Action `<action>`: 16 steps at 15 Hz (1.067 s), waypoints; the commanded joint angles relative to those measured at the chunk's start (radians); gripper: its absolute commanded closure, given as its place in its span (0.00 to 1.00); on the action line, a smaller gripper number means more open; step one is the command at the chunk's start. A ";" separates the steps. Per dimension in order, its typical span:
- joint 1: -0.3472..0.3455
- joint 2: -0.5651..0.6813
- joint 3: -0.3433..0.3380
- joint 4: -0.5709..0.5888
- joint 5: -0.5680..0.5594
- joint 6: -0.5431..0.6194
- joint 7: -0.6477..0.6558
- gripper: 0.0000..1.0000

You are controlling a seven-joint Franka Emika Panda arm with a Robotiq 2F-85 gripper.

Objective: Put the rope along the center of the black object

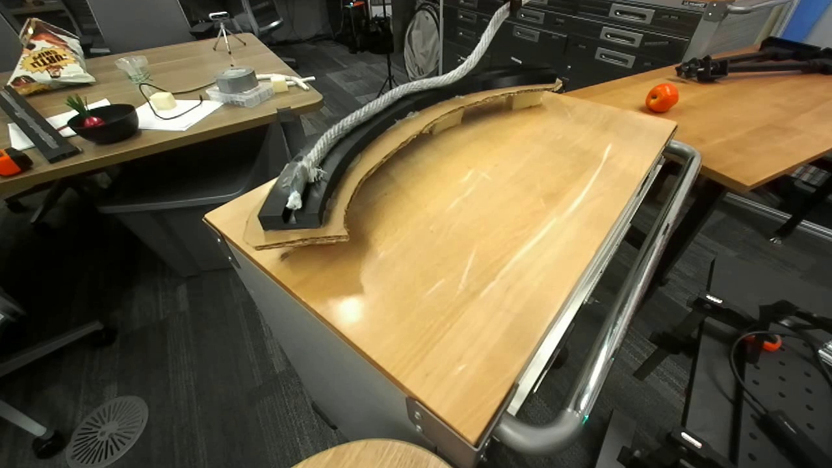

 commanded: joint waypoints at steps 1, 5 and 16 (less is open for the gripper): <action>-0.002 0.020 0.001 0.043 -0.020 0.000 0.009 0.97; 0.004 0.019 -0.001 0.023 -0.038 0.110 0.035 0.97; 0.016 0.094 -0.038 0.047 -0.121 0.179 0.090 0.97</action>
